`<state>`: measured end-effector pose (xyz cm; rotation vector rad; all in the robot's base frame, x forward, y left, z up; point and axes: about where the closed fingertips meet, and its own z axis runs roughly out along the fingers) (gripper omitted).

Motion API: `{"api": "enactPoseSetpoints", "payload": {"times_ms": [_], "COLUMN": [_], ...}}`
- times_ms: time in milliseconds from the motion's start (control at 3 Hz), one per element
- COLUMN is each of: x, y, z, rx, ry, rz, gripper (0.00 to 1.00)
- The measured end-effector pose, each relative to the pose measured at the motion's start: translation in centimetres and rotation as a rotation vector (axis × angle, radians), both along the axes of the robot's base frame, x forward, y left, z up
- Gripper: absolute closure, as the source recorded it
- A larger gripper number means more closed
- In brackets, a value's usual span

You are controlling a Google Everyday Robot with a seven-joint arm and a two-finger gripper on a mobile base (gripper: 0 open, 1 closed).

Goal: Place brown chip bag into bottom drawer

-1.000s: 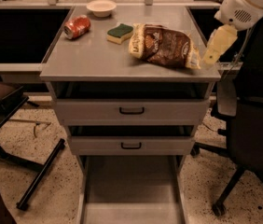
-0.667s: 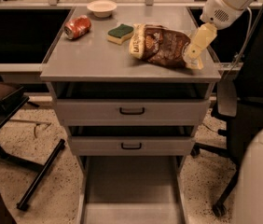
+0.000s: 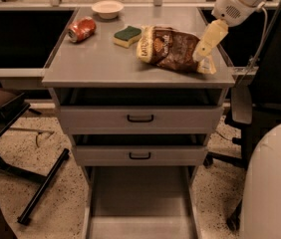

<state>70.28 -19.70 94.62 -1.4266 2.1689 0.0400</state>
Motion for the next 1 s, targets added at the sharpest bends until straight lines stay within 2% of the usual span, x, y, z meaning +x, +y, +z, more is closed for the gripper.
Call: {"api": "enactPoseSetpoints", "payload": {"times_ms": [333,667,1000], "x": [2.7,4.9,5.3], "y": [3.3,6.7,6.9], "z": [-1.8,-4.1,-4.3], "rx": [0.024,0.036,0.038], "ry": [0.014,0.05,0.049], "rz": [0.039,0.07,0.072], "gripper": [0.0,0.0,0.19]}}
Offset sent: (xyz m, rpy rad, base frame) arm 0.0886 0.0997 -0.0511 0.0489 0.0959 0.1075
